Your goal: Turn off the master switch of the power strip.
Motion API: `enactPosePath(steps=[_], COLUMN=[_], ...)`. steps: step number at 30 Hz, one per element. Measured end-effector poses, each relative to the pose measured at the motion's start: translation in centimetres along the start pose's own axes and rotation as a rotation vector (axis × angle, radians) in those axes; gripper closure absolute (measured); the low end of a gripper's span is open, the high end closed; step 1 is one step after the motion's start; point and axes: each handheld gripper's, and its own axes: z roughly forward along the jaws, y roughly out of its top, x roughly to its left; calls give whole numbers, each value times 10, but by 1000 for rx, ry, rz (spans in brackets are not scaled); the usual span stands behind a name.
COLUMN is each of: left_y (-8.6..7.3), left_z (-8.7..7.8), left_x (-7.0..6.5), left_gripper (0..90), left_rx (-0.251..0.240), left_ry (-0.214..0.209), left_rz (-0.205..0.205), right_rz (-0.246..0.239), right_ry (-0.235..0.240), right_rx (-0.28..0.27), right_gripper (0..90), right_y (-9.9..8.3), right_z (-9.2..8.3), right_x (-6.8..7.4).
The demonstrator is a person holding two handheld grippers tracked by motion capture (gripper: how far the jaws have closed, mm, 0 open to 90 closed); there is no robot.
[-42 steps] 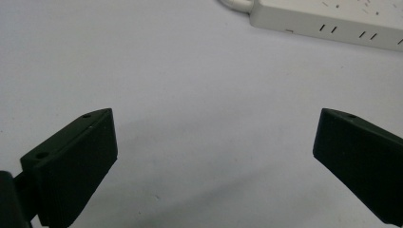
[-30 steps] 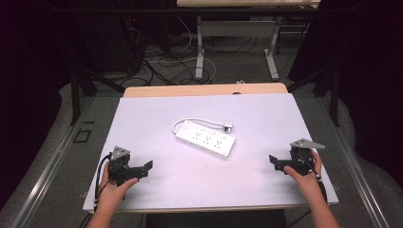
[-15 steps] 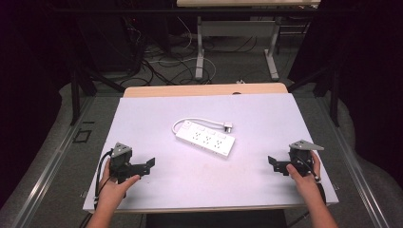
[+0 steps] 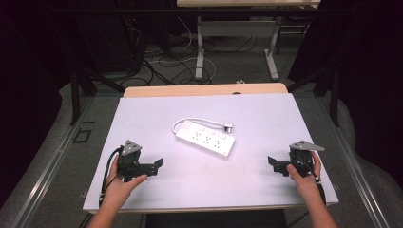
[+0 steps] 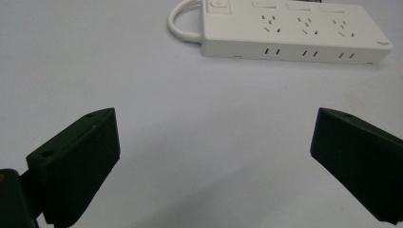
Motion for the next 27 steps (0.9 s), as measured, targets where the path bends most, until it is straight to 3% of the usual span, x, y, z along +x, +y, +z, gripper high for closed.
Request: enactPosePath(steps=[8, 16, 26, 27], left_y=[10, 19, 27, 27], left_z=[2, 6, 9, 10], left_x=[-9, -16, -19, -20], left_gripper=[25, 34, 34, 34], left_rx=[4, 44, 75, 58], left_ry=[-20, -13, -32, -27], left_rz=[12, 61, 62, 61], right_rz=[5, 9, 17, 15], right_ry=[6, 7, 16, 17], right_rx=[-1, 1, 4, 6], right_gripper=[0, 0, 0, 0], right_y=[0, -1, -1, -1], right_z=[0, 0, 1, 1], right_x=[0, 0, 1, 1])
